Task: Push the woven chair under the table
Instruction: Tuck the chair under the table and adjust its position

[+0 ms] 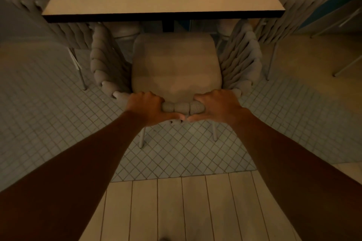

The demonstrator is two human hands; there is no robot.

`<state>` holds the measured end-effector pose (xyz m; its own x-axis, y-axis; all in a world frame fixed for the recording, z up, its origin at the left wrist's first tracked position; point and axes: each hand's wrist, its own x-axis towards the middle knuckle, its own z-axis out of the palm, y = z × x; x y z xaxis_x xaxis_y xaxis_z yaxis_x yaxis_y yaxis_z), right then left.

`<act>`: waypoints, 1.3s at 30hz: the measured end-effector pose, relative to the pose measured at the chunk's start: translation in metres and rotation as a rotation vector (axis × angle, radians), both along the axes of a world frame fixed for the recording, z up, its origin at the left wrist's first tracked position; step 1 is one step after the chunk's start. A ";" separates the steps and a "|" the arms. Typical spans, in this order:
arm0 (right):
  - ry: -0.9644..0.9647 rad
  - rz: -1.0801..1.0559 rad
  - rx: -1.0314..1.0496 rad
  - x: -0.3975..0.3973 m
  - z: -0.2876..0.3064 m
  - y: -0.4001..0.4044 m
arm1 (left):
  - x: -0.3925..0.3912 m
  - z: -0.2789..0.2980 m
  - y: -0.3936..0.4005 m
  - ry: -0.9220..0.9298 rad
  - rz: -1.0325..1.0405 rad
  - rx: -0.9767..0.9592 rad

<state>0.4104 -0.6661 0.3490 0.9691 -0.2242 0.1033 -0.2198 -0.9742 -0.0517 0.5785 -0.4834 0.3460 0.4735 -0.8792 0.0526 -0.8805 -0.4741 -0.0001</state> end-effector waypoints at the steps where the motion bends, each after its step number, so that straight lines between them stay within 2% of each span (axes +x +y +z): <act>1: 0.004 -0.002 -0.001 0.000 -0.001 -0.001 | -0.001 0.000 0.000 0.001 0.001 -0.028; 6: -0.024 0.020 -0.030 0.000 0.000 -0.002 | -0.003 -0.002 0.001 0.014 0.009 -0.055; 11: -0.048 0.033 -0.037 0.003 -0.003 -0.005 | 0.002 -0.005 0.000 0.002 0.011 -0.023; 20: -0.165 0.128 -0.006 0.000 -0.010 -0.009 | 0.002 -0.006 -0.002 0.100 0.029 0.077; 23: 0.020 0.125 0.104 -0.001 -0.001 -0.013 | -0.001 0.005 -0.004 0.100 0.076 0.179; 27: 0.337 0.065 0.329 0.003 0.019 -0.018 | 0.000 0.022 -0.014 0.370 0.132 0.427; 29: 0.456 0.008 0.503 0.008 0.033 -0.021 | -0.001 0.033 -0.018 0.542 0.159 0.450; 31: 0.514 0.000 0.578 0.013 0.047 -0.025 | 0.000 0.043 -0.024 0.609 0.155 0.447; 35: 0.497 -0.067 0.553 0.024 0.086 -0.036 | 0.008 0.083 -0.036 0.465 0.242 0.447; 39: 0.462 -0.106 0.487 0.041 0.128 -0.048 | 0.024 0.129 -0.045 0.271 0.157 0.332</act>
